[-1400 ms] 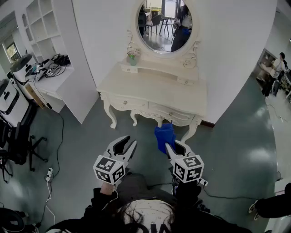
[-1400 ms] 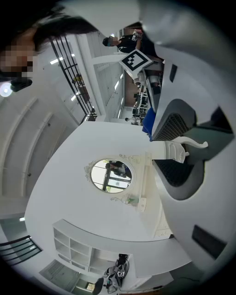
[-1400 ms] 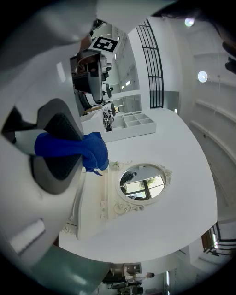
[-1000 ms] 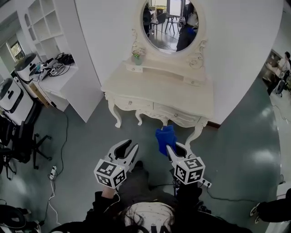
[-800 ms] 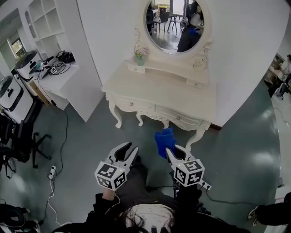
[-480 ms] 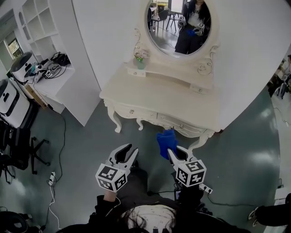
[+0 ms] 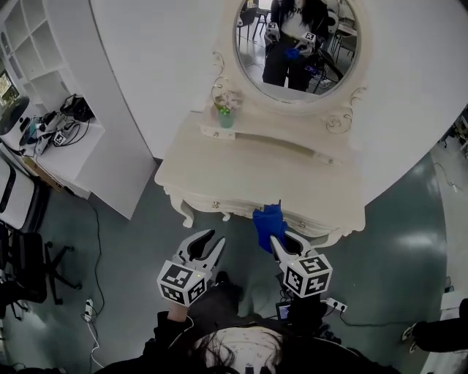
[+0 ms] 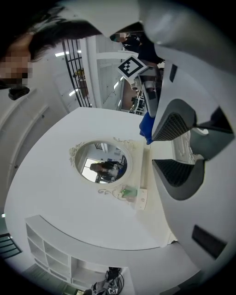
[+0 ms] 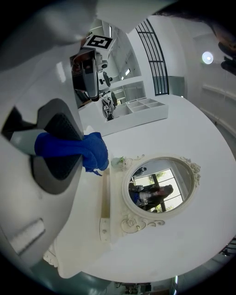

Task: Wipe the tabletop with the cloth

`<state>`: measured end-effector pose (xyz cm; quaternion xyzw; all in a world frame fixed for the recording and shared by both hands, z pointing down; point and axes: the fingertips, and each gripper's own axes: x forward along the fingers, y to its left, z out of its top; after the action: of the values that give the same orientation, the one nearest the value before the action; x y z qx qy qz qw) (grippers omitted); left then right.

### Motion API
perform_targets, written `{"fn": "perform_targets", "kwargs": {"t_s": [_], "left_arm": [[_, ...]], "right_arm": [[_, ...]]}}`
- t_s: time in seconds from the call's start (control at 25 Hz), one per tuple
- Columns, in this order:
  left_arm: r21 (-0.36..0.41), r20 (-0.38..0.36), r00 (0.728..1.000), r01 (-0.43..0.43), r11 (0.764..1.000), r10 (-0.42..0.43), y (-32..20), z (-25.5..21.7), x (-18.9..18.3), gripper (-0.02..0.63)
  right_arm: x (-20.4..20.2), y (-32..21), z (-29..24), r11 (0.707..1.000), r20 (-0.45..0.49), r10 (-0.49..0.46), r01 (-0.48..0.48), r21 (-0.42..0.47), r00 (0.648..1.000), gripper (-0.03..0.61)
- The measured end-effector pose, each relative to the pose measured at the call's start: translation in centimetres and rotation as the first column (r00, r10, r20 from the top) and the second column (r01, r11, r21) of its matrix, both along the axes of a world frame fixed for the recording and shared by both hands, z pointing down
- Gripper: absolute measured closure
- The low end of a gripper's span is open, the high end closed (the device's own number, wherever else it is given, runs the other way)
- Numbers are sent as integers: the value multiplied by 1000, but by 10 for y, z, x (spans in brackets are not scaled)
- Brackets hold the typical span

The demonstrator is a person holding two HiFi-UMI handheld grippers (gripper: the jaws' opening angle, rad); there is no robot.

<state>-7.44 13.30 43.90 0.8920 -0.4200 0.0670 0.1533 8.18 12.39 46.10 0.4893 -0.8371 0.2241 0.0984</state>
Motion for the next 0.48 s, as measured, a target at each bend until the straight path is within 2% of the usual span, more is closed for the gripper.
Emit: {"fn": "perform_targets", "kwargs": {"t_s": [0.24,0.48], "left_arm": [[4,3,999,-47,999,47,-54,-3,-39,489],[-4,-12,996,-84,996,84,-82,3,-58,491]], "right_arm": [[-39,-54,-6,1000,-11,30,-30,7,1000,492],[-62,-74,-2,999,-35,44,-45,-10,998,492]]}}
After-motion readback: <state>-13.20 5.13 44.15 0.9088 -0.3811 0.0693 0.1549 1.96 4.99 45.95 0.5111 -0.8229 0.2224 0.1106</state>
